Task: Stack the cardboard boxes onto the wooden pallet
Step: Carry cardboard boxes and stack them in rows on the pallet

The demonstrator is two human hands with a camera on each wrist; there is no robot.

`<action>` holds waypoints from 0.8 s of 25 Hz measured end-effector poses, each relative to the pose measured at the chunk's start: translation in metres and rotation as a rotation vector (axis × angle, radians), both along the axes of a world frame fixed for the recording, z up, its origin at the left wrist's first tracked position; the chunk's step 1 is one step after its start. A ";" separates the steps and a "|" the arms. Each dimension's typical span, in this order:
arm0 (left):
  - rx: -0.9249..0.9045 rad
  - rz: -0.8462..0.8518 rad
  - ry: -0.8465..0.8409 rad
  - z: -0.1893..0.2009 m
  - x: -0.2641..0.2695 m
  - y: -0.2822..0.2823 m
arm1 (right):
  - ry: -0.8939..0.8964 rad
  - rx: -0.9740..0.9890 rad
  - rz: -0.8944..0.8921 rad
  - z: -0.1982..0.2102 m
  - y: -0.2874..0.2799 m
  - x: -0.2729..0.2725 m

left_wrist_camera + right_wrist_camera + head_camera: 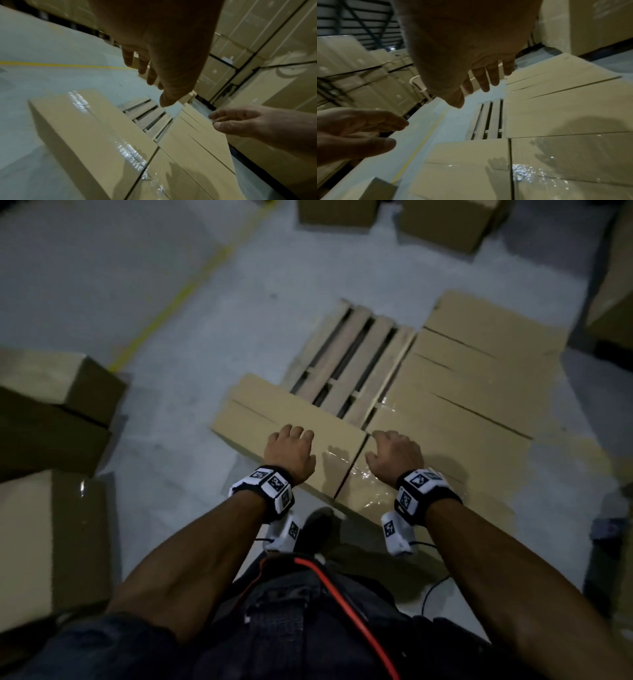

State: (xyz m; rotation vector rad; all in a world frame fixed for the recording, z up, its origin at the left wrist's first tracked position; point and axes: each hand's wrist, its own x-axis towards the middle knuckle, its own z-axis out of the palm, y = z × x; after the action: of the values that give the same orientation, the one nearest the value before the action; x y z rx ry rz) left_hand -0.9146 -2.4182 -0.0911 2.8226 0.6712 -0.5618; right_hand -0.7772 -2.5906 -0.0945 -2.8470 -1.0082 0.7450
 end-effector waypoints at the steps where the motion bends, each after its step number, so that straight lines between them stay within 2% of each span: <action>1: 0.009 0.043 -0.004 0.006 -0.019 0.005 | -0.003 0.004 0.045 0.006 0.012 -0.010; 4: 0.034 0.171 -0.037 0.020 -0.069 0.025 | -0.007 0.000 0.160 0.021 0.050 -0.035; 9: 0.058 0.384 -0.113 0.028 -0.144 0.090 | -0.034 0.042 0.364 0.031 0.145 -0.089; 14: 0.077 0.554 -0.191 0.025 -0.213 0.196 | -0.048 0.047 0.502 0.025 0.278 -0.150; 20: 0.087 0.704 -0.233 0.043 -0.284 0.334 | -0.042 0.093 0.581 0.049 0.445 -0.219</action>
State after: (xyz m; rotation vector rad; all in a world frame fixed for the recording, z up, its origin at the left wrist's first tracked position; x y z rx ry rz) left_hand -1.1989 -2.0837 -0.0481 2.4106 1.5485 -0.0767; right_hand -0.9961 -2.1457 -0.0458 -2.5019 -1.8549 0.6346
